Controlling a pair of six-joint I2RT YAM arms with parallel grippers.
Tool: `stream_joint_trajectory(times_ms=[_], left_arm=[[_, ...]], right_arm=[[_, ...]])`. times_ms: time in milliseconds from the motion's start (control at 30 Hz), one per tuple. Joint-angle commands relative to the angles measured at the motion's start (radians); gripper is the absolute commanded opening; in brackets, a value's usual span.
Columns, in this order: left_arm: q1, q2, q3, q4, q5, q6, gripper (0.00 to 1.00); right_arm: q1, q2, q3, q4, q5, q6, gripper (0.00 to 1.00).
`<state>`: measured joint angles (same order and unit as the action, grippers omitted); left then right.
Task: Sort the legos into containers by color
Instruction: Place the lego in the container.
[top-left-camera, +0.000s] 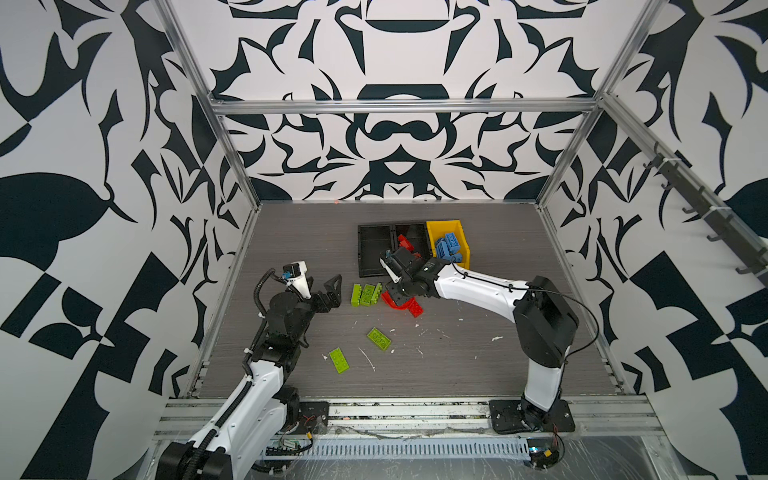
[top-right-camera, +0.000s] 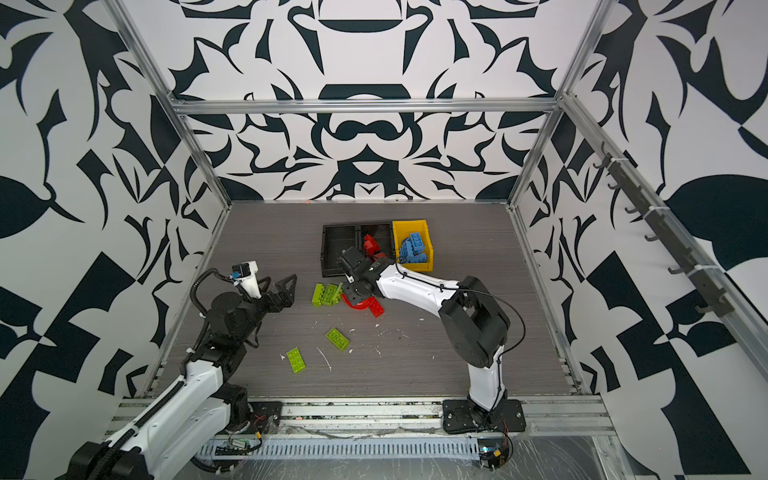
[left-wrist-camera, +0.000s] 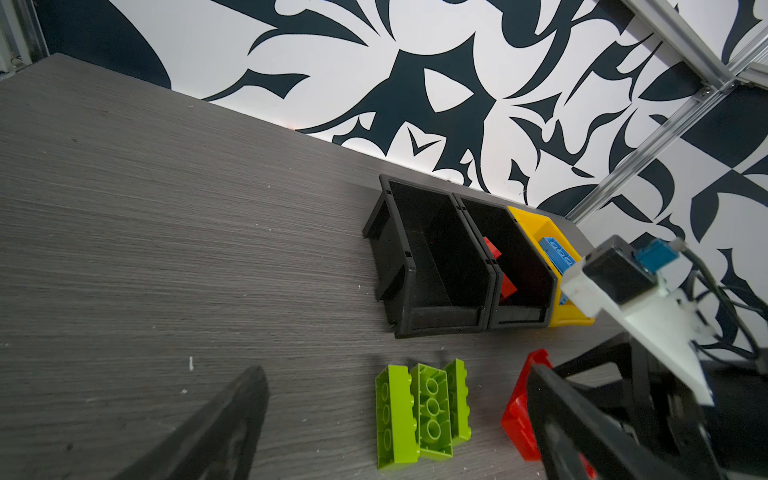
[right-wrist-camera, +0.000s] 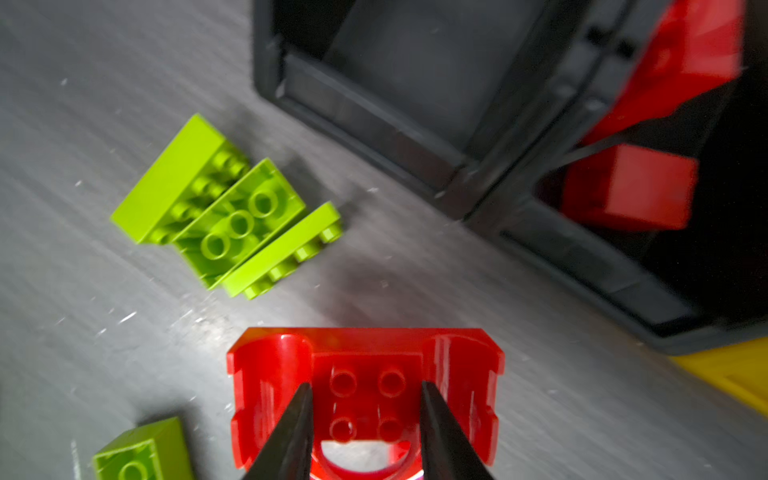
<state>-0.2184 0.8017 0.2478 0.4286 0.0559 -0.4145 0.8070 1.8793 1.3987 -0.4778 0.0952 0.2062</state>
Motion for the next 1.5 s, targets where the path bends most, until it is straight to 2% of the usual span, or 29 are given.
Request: stream_joint_trajectory(times_ms=[0,300,633,1000,1067,1267,1467], left_arm=[[-0.001,0.002,0.001,0.011,-0.003,0.005,0.99],[-0.001,0.004,0.001,0.01,-0.007,0.006,0.99],[-0.001,-0.006,0.001,0.006,-0.009,0.008,0.99],[-0.001,-0.005,0.001,0.006,-0.011,0.011,0.99],[-0.001,-0.007,0.001,0.004,-0.011,0.012,0.99],[-0.001,-0.007,0.001,0.003,-0.011,0.013,0.99],[-0.001,-0.007,0.001,0.004,-0.007,0.011,0.99]], right_arm=[[-0.047,-0.031,0.068,0.005,0.014,-0.039,0.35],[-0.146,-0.008,0.175,-0.001,-0.011,-0.075,0.35],[-0.239,0.088,0.292,0.019,-0.039,-0.093,0.35],[-0.281,0.201,0.406,0.028,-0.064,-0.092,0.35],[-0.284,0.211,0.419,0.025,-0.064,-0.092,0.37],[-0.283,0.215,0.437,0.018,-0.055,-0.088,0.55],[-0.283,0.171,0.447,-0.019,-0.072,-0.094,0.56]])
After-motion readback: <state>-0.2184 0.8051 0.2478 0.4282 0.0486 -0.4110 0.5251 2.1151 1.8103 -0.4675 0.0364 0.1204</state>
